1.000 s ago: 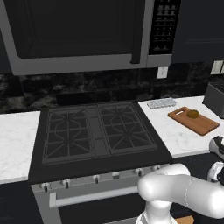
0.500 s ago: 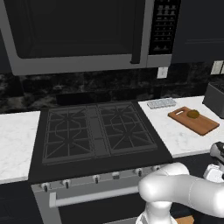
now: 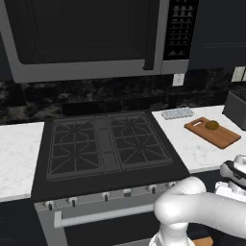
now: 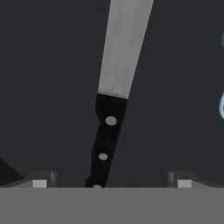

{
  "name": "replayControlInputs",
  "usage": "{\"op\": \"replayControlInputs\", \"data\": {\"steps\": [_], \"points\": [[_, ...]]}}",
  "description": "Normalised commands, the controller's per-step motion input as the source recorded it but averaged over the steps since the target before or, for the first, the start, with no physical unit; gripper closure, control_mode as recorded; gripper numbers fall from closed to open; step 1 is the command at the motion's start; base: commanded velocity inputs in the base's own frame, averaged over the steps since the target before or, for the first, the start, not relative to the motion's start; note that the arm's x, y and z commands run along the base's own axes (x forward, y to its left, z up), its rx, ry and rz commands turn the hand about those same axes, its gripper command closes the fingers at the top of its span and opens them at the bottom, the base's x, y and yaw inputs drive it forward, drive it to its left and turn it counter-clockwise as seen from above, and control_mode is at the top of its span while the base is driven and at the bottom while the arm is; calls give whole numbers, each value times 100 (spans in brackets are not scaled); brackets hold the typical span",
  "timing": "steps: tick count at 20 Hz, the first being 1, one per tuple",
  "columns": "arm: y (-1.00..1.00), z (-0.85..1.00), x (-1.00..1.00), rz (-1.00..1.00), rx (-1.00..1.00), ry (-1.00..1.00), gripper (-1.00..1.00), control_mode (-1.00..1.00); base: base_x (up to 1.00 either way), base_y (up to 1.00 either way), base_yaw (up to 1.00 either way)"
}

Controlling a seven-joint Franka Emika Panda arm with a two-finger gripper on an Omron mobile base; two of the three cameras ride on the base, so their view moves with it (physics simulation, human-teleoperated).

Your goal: Place the appropriate cutting tool for cutting the avocado skin on the cutting board.

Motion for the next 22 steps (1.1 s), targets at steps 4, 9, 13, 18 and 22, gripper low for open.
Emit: {"op": "replayControlInputs", "data": {"steps": [4,9,13,18,22], "points": [[0,-42,15,-7,-8,0,-100,-100,0,0,0],[0,-37,5,-6,-4,0,-100,-100,0,0,0],[0,-53,-27,-1,-2,-1,-100,-100,0,0,0],[16,-79,-34,0,-11,0,100,-100,0,0,0],[24,-56,-14,0,-6,0,100,-100,0,0,0]]}}
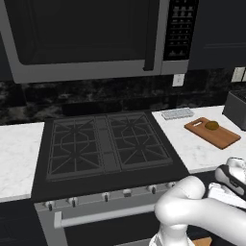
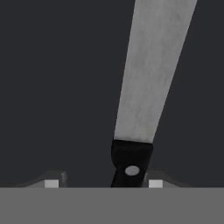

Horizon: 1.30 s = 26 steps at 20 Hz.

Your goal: Place the appropriate cutting tool for cutting the avocado skin on the cutting board.

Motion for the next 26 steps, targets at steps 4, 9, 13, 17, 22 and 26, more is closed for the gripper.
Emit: {"op": "replayControlInputs", "data": {"steps": [4,9,13,17,22,26], "points": [[33,-41,-13,0,-1,0,100,-100,0,0,0],[14,-7,-23,-2,0,0,100,-100,0,0,0],[0,31,-31,-8,1,0,100,-100,0,0,0],[-9,89,-30,-11,0,-3,100,-100,0,0,0],[-12,100,-41,-16,1,-5,100,-100,0,0,0],[-8,100,-28,-21,1,-4,100,-100,0,0,0]]}}
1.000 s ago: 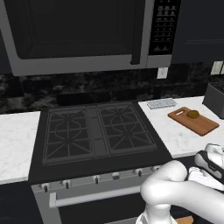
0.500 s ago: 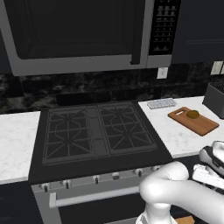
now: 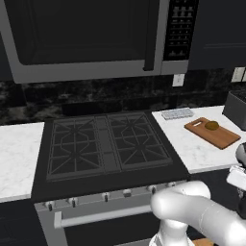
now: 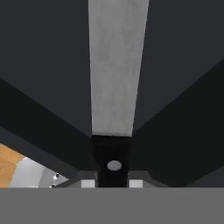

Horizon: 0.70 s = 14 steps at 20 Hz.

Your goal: Place the appropriate cutting tool for cutting the avocado skin on the cutting board.

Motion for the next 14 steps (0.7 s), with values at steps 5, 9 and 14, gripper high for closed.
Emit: {"op": "replayControlInputs", "data": {"steps": [5,9,14], "points": [[-8,100,22,-23,0,0,100,-100,0,0,0],[-26,72,75,-20,0,2,100,-100,0,0,0],[-40,31,89,-13,4,4,100,-100,0,0,0]]}}
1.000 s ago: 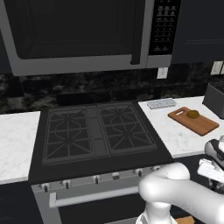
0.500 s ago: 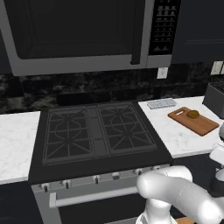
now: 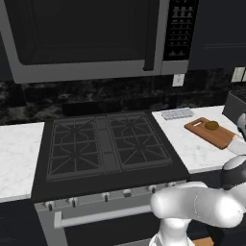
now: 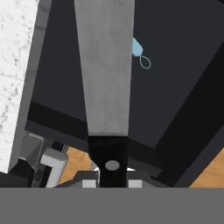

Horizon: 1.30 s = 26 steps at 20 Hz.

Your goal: Place the appropriate cutting tool for cutting the avocado skin on the cutting board.

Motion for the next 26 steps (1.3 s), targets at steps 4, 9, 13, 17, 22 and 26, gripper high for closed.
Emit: {"op": "replayControlInputs", "data": {"steps": [4,9,13,17,22,26], "points": [[-39,25,92,-8,10,1,100,-100,0,0,0],[-29,11,83,-5,8,0,100,-100,0,0,0],[-21,0,82,-5,0,1,100,-100,0,0,0],[-23,-8,71,-4,-1,0,100,-100,0,0,0],[-22,-13,63,-2,-8,-1,100,-100,0,0,0],[-32,-3,56,0,-5,-1,100,-100,0,0,0]]}}
